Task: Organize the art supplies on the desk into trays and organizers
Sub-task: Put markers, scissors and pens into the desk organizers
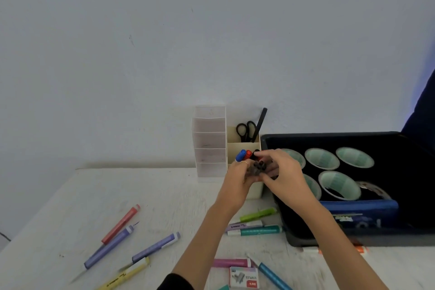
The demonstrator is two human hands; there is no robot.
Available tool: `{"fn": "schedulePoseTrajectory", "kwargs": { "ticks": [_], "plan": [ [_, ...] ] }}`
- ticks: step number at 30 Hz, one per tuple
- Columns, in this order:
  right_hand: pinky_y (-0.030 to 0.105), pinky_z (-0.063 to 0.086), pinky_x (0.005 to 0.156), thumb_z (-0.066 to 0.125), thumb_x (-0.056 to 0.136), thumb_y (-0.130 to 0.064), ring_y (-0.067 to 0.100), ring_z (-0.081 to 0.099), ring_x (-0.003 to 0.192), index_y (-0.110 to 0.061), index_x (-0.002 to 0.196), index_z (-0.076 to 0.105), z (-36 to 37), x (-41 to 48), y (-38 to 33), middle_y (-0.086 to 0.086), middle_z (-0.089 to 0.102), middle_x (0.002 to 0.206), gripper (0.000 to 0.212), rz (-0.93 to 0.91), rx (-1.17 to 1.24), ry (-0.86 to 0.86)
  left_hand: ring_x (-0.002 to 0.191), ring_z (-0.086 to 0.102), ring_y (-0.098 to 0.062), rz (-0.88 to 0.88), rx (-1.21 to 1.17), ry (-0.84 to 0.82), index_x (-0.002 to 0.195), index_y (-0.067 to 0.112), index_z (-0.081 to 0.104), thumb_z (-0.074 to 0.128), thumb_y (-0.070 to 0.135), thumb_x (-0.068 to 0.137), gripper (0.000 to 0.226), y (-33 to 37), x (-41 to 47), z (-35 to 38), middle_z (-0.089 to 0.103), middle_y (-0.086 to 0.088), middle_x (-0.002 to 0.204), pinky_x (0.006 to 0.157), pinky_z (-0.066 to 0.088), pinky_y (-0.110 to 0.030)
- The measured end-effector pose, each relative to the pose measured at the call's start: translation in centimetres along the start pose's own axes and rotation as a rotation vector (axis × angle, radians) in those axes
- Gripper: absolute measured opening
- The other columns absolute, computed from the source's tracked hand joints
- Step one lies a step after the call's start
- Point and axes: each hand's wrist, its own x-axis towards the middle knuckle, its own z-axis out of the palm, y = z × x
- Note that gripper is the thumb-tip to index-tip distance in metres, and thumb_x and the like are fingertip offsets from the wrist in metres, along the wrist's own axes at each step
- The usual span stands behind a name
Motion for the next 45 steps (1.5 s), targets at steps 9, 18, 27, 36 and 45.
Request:
{"fn": "schedulePoseTrajectory", "kwargs": {
  "ticks": [9,18,27,36,45],
  "plan": [
    [0.001,0.04,0.075,0.071,0.074,0.002,0.007,0.052,0.094,-0.016,0.123,0.056,-0.1,-1.1,0.9,0.002,0.057,0.109,0.055,0.061,-0.044,-0.066,0.109,0.057,-0.012,-0.067,-0.036,-0.036,0.125,0.012,0.054,0.067,0.005,0.082,0.046,-0.1,-0.6,0.5,0.061,-0.003,0.121,0.096,0.044,-0.018],
    [0.023,0.041,0.092,0.068,0.08,-0.01,0.008,0.046,0.105,-0.031,0.128,0.046,-1.2,-3.0,-0.4,-0.007,0.046,0.116,0.057,0.138,-0.021,0.01,0.124,0.045,-0.009,-0.096,0.042,-0.004,0.134,0.019,0.046,0.06,-0.001,0.084,0.056,-0.5,-2.4,-0.9,0.05,0.004,0.134,0.107,0.036,-0.025],
    [0.009,0.046,0.068,0.059,0.083,0.007,-0.001,0.057,0.081,-0.023,0.102,0.064,-0.5,-7.7,-4.5,-0.008,0.063,0.093,0.036,0.174,0.27,0.136,0.094,0.057,0.006,-0.247,-0.272,0.203,0.11,0.028,0.058,0.052,0.004,0.091,0.032,3.5,-8.3,-1.4,0.063,0.015,0.105,0.078,0.047,-0.008],
    [0.008,0.047,0.067,0.063,0.08,0.008,0.002,0.061,0.079,-0.024,0.088,0.069,-0.6,-14.2,-4.6,-0.012,0.066,0.083,0.034,0.152,0.229,0.132,0.089,0.061,-0.005,-0.333,-0.316,0.222,0.096,0.025,0.065,0.051,0.003,0.093,0.026,5.2,-14.5,0.2,0.066,0.01,0.097,0.067,0.049,-0.01],
    [0.014,0.036,0.078,0.06,0.088,-0.038,0.007,0.042,0.09,-0.018,0.124,0.059,-0.3,-20.3,-0.1,0.0,0.056,0.108,0.041,0.449,-0.319,-0.16,0.092,0.062,-0.005,-0.425,-0.252,0.194,0.095,0.017,0.068,0.053,-0.002,0.09,0.025,5.7,-18.5,3.9,0.069,0.006,0.098,0.081,0.049,-0.014]
  ]
}}
